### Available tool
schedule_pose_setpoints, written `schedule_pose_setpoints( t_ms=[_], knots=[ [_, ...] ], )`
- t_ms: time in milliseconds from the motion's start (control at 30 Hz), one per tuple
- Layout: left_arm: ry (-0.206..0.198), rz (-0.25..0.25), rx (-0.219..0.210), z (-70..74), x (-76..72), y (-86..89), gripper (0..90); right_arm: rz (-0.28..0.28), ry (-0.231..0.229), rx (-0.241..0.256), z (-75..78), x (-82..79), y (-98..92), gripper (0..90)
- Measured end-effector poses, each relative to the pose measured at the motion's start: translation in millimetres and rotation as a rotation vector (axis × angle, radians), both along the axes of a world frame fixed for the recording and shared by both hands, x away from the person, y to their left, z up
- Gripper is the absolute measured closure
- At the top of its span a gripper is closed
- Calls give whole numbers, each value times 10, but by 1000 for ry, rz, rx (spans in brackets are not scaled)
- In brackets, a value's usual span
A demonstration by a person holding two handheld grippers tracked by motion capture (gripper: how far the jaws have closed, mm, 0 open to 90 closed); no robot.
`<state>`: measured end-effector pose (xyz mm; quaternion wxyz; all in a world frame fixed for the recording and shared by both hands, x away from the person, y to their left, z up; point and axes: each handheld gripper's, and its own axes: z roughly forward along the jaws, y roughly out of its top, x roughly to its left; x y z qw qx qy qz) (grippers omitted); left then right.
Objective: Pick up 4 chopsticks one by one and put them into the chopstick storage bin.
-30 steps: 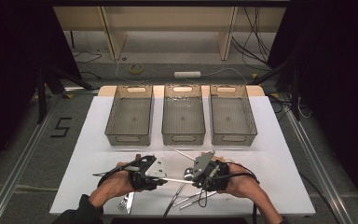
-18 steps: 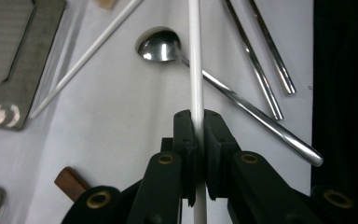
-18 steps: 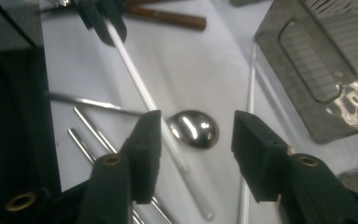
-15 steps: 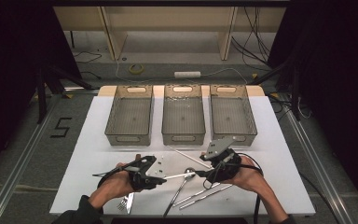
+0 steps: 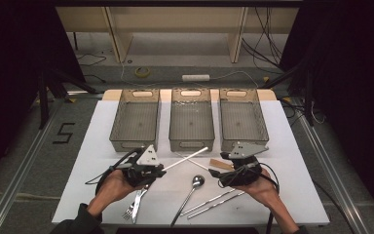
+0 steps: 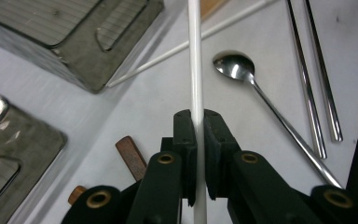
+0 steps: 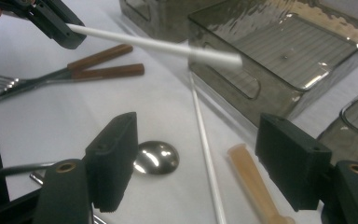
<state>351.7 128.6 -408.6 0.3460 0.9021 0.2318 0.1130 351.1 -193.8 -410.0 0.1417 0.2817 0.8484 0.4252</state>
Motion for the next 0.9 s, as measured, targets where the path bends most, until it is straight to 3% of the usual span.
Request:
schedule_pose_setpoints(
  t_ms=[100,333,567,900],
  knots=[
    [5,38,-32,34,32,51,844,-27,1,49,-39,-25,-48,307],
    [-6,119,-85,156,168,230,844,-38,-2,84,-79,-101,-81,305],
    [-27,249,-142,292,457,474,844,-46,-3,93,-114,-203,-65,282],
    [-40,367,-174,371,908,645,844,-35,2,93,-153,-284,-70,282]
  ],
)
